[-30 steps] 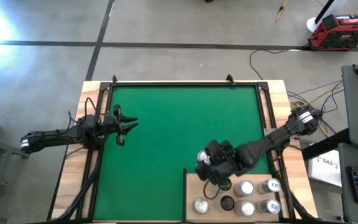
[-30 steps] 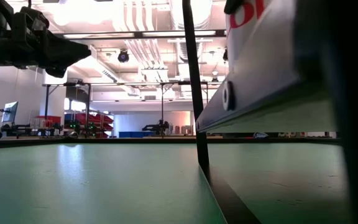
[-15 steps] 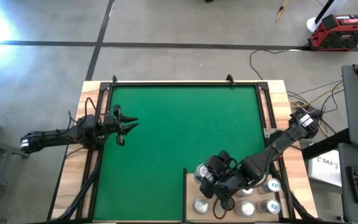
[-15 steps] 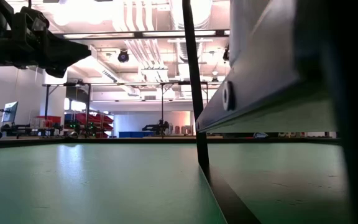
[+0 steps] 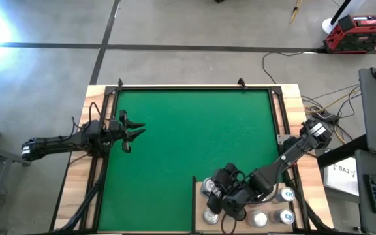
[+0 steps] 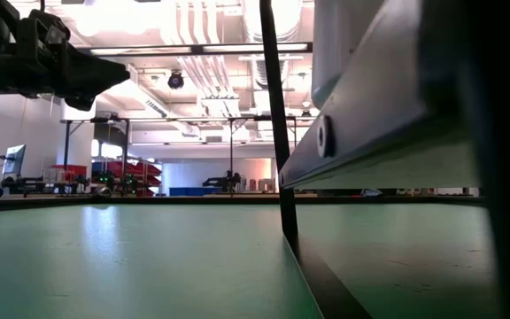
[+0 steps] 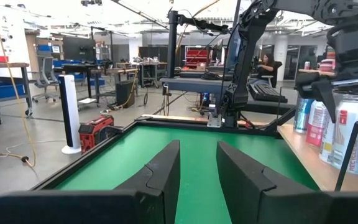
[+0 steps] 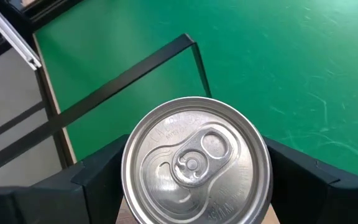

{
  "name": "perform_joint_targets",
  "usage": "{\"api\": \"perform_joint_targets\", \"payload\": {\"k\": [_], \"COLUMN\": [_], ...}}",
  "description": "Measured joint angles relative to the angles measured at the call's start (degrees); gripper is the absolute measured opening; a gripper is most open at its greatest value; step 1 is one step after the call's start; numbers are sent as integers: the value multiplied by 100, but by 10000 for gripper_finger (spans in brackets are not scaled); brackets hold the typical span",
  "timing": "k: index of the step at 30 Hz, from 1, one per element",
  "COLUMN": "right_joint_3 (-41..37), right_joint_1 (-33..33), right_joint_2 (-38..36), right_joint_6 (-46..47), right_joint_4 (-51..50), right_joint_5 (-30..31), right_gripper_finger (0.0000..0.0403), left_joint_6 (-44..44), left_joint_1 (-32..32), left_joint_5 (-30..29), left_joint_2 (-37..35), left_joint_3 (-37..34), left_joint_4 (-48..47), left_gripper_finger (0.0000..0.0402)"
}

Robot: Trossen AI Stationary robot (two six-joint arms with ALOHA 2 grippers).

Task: Place canned beverage on shelf
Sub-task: Put the red silver soda can on the shelf aligned with the other red silver soda can

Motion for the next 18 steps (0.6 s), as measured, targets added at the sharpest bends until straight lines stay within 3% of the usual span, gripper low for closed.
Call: {"api": "perform_joint_targets", "payload": {"k": [18], "right_joint_3": [0], "right_joint_1": [13], "right_joint_2": [183], "right_joint_6": [-87], "right_joint_4": [49], "right_joint_5": [-203], "right_gripper_finger": [299], "left_joint_6": [0], "left_joint_1": [0], "left_joint_5": [0], "left_joint_2": [0], "left_joint_3": [0], "left_joint_4": [0], "left_gripper_finger": [88]}}
